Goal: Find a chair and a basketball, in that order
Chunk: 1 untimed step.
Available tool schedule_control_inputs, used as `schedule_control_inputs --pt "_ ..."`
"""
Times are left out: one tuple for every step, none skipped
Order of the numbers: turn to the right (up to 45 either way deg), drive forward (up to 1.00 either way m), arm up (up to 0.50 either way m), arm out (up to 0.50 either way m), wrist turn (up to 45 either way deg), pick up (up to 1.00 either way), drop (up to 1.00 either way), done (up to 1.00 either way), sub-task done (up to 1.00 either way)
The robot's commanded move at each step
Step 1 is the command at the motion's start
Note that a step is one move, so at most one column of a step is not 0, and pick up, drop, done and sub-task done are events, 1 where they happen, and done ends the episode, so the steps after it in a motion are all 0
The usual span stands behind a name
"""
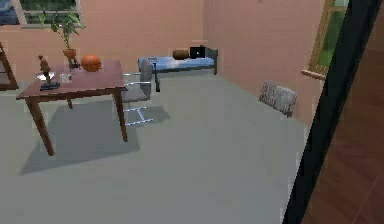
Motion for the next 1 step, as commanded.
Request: schedule_control_inputs --pt "0.0 0.10 0.00 0.00 0.0 0.00 0.00 0.00 0.00"
